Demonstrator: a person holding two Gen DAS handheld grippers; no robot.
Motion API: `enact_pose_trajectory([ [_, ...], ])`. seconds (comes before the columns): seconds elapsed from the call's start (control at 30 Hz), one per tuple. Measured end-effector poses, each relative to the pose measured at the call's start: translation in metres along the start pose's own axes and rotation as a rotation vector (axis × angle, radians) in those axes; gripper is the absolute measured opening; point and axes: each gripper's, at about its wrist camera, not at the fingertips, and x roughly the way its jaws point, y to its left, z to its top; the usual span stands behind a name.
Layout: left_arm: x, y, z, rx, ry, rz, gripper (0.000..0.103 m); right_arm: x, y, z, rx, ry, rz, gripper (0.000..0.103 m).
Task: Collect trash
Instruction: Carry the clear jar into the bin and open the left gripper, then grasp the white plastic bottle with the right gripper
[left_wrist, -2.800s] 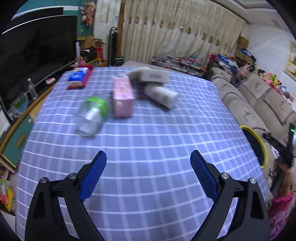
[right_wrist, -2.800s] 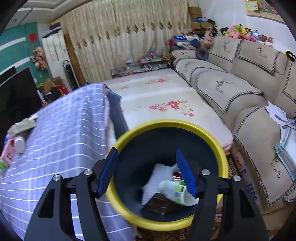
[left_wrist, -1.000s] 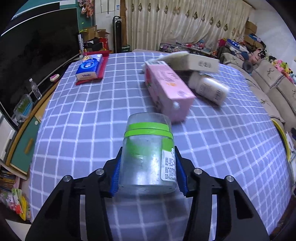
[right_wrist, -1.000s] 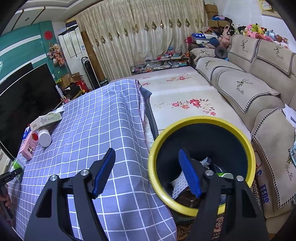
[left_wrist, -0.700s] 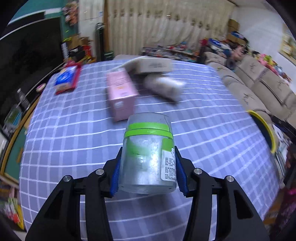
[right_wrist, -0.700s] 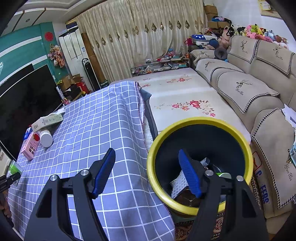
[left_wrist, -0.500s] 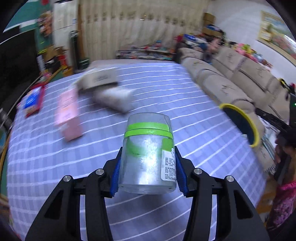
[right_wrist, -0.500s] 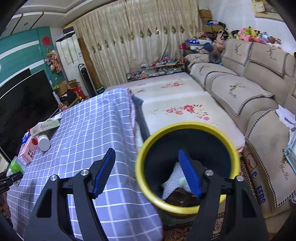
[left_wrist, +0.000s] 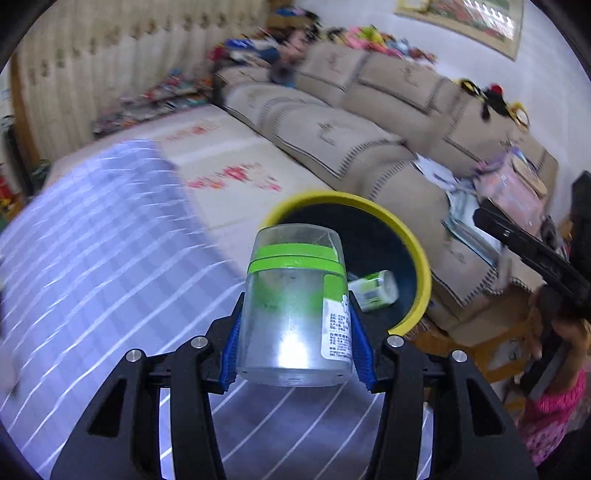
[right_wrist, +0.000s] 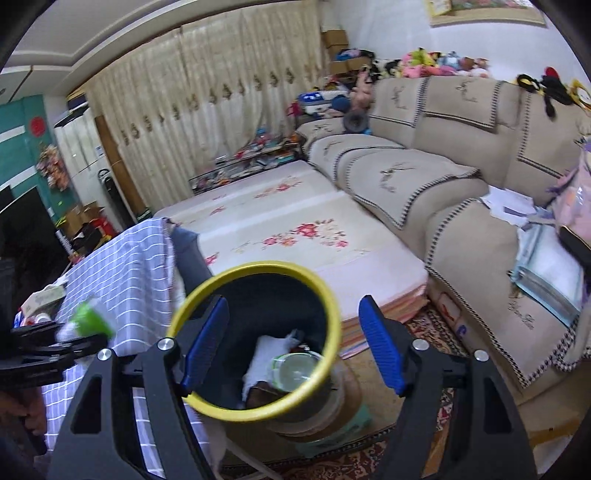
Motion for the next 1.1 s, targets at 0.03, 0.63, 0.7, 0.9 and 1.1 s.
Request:
enact_pose_trajectory([
  [0.03,0.011,-0.006,0.005,0.008,0.014,-0.006,0.050,0.001,-0.005,0.000,0.006,0.002,-0.007,0.070],
  [0.63,0.083,-0.013,0.043,-0.002,0.055,0.047,0.068,0.006,-0.024,0.003,0.015,0.005,-0.048,0.074],
  [0.7,0.054,-0.003,0.032,-0.038,0.007,0.055,0.074,0.009,-0.019,0.003,0.008,0.014,-0.035,0.074],
  [0.9,-0.047,0.037,-0.030,-0.188,-0.130,0.106,0.082,0.023,0.028,0.003,-0.069,0.058,0.063,0.075],
  [1.1,-0.145,0.088,-0.113,-0.338,-0.203,0.299,0.082,0.035,0.120,0.004,-0.207,0.104,0.244,0.075],
])
